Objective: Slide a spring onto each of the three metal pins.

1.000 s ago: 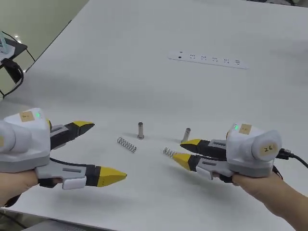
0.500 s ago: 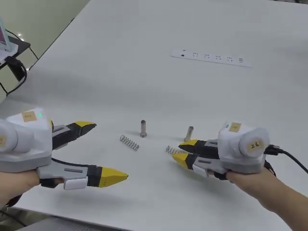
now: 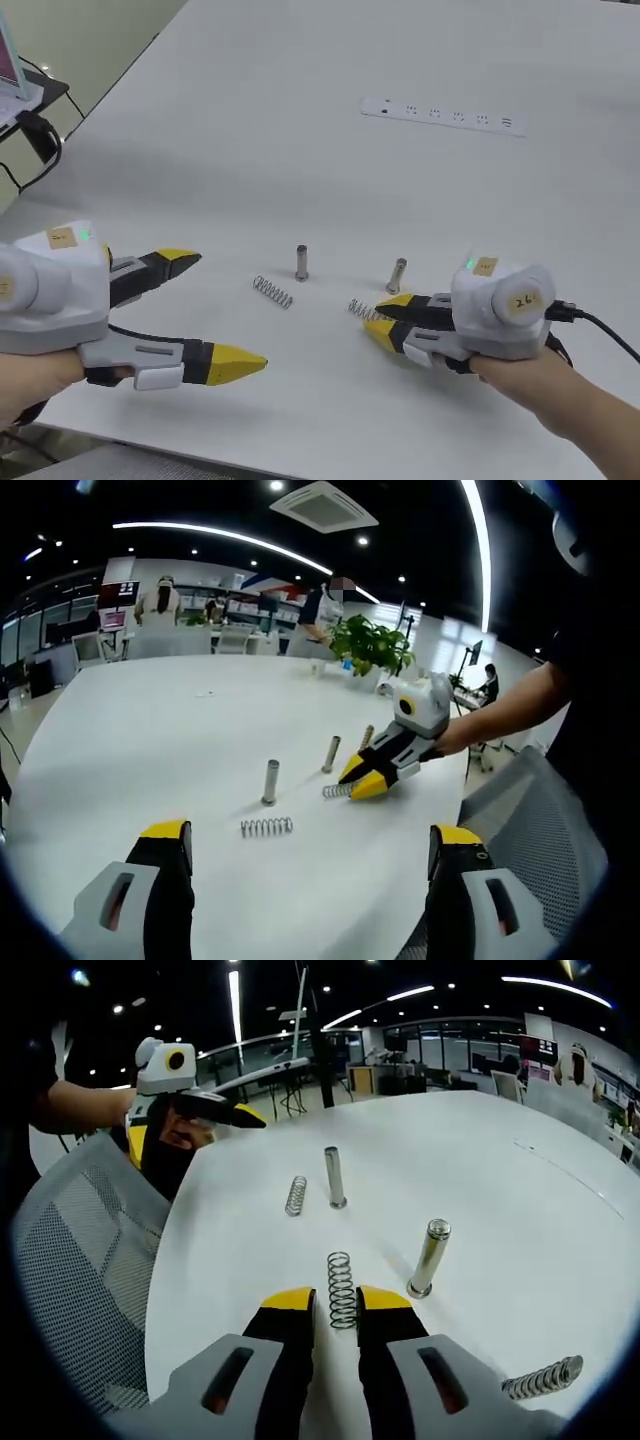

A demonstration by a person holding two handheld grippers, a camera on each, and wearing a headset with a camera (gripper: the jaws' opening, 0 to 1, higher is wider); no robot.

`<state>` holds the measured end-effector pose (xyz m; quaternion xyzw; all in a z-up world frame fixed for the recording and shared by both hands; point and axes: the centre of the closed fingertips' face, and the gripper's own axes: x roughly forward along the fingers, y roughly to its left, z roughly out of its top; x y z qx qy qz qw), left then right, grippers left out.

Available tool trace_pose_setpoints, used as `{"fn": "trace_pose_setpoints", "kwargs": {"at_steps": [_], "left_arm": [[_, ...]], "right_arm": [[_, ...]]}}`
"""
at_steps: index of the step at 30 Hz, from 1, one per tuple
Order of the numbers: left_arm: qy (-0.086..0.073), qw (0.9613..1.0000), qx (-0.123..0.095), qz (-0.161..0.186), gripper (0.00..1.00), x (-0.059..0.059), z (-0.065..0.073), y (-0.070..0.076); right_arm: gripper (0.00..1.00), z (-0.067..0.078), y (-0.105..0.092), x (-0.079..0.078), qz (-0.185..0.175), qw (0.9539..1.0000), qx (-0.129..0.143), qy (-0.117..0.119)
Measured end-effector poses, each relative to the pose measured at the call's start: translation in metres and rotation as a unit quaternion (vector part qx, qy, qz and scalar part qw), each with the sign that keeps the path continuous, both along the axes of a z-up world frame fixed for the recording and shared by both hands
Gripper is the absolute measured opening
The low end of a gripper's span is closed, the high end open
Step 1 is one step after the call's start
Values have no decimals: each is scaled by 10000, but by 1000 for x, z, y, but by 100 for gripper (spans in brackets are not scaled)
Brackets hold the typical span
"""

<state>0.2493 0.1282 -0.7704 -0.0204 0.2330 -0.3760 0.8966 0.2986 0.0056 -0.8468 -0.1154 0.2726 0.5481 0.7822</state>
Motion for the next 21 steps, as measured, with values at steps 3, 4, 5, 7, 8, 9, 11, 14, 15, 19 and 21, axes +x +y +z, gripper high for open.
{"fn": "trace_pose_setpoints", "kwargs": {"at_steps": [3, 4, 5, 7, 8, 9, 11, 14, 15, 19, 21], "left_arm": [[-2, 10000, -7, 1, 95, 0, 0, 0], [0, 10000, -4, 2, 95, 0, 0, 0], [-3, 10000, -1, 4, 95, 0, 0, 0], [-4, 10000, -13, 12, 95, 0, 0, 0], [-7, 10000, -17, 13, 95, 0, 1, 0], [-10, 10000, -15, 10, 95, 0, 1, 0], [-4, 10000, -12, 2, 95, 0, 1, -1], [6, 10000, -17, -3, 96, -1, 0, -2], [25, 10000, -24, -13, 96, -2, 0, -3], [29, 10000, 11, -81, 96, -4, -1, -6], [20, 10000, -2, -93, 96, -3, 0, -8]], "right_arm": [[13, -1, 0, 0, 5, 10000, -22, -11], [13, -2, 0, 0, 9, 10000, -25, -10], [12, -3, 0, 0, 19, 10000, -56, -17], [10, -5, -1, 0, 49, 9999, -118, -31], [9, -5, -1, -1, 53, 9999, -106, -25], [9, -5, -1, -1, 55, 9999, -96, -32], [9, -5, -1, -1, 73, 9999, -122, -91], [9, -4, -1, -3, 98, 9999, -119, -62], [9, -3, -1, -4, 90, 9999, -111, -65], [9, 2, -3, -6, 127, 9998, -94, -97], [9, 5, -5, -7, 165, 9997, -97, -127]]}}
